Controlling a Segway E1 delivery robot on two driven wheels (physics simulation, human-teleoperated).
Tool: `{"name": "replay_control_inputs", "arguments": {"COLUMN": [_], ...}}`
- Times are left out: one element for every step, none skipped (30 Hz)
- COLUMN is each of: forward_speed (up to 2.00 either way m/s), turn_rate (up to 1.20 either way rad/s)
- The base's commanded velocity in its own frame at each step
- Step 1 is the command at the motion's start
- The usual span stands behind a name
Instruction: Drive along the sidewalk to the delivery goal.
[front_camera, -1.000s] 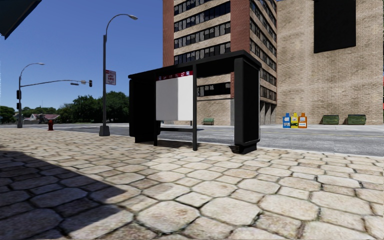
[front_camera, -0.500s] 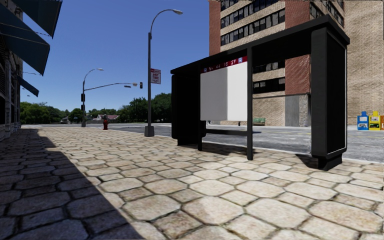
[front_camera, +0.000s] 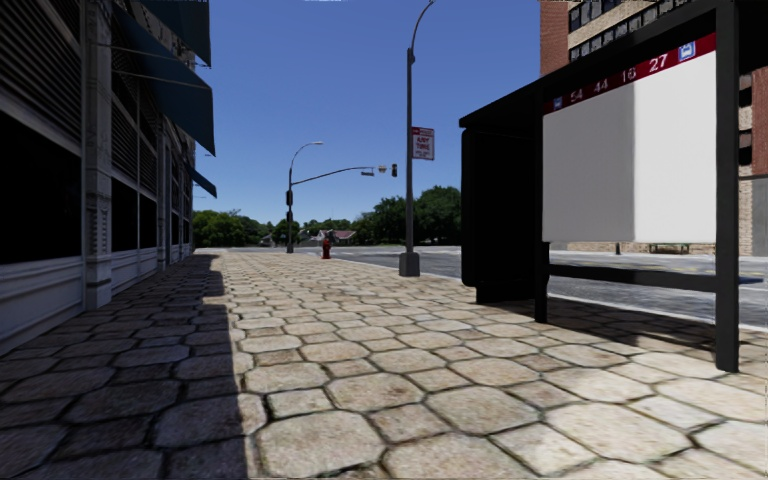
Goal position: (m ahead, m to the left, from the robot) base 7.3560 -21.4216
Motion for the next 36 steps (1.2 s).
{"name": "replay_control_inputs", "arguments": {"forward_speed": [2.0, 2.0, 2.0, 2.0, 2.0, 2.0, 2.0, 2.0, 2.0, 2.0, 2.0, 2.0, 2.0, 2.0, 2.0, 2.0, 2.0, 2.0, 2.0, 2.0, 2.0, 2.0, 2.0, 2.0, 2.0, 2.0, 2.0, 2.0, 2.0, 2.0, 2.0, 2.0, 2.0, 2.0, 2.0, 2.0], "turn_rate": [0.62, 0.62, 0.62, 0.62, 0.62, 0.62, 0.62, 0.62, 0.62, 0.62, 0.62, 0.54, 0.39, 0.0, 0.0, 0.0, 0.0, 0.0, 0.0, 0.0, 0.0, 0.0, 0.0, 0.0, 0.0, 0.0, 0.0, 0.0, 0.0, 0.0, 0.0, 0.0, 0.0, 0.0, 0.0, 0.0]}}
